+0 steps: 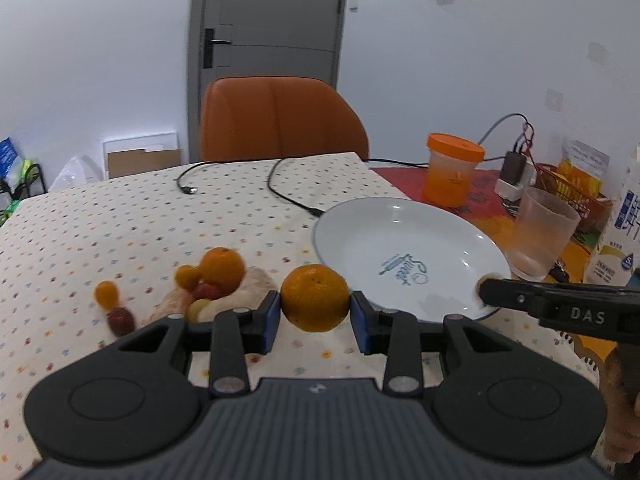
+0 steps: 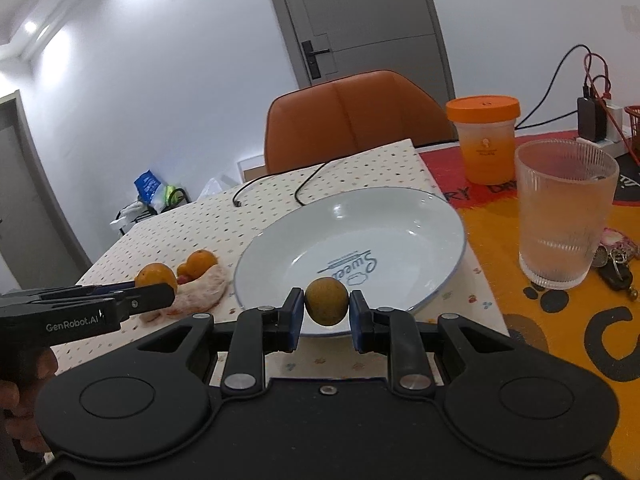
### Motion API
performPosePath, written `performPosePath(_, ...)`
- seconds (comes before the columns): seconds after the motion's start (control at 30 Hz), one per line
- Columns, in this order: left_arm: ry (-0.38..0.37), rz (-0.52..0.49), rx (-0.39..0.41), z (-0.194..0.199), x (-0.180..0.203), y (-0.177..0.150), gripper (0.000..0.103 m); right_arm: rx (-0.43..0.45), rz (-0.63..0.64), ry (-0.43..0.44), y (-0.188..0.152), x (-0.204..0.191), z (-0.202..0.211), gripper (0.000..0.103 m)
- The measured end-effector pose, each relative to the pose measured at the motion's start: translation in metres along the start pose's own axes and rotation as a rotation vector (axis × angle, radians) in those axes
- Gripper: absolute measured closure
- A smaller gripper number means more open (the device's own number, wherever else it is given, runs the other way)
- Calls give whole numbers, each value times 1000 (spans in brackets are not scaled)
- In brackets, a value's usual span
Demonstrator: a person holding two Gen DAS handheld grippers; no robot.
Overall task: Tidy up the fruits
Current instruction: 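Carry both fruits over the white bowl and open both tools to drop them in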
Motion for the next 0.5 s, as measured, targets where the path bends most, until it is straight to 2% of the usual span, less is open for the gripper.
performPosePath(0.23, -33, -63, -17, -13, 21, 10, 67, 33, -33, -16, -2, 7, 3, 68)
performPosePath(0.4, -55, -99, -25, -22, 33, 20, 67, 68, -51, -46, -8, 14, 13, 54)
performPosePath(0.5, -55, -122, -17, -22, 39, 25, 65, 76, -64, -59, -12, 19, 18, 53)
Point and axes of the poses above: each gripper's, at about its wrist camera, not at the fingertips, and z roughly against the way its jaws point, x to its right, y to its top, the point moved 8 cm from there along -z, roughly the way its jaws point, and after that the axes turned 11 degrees about -x, right-handed, at the moved point
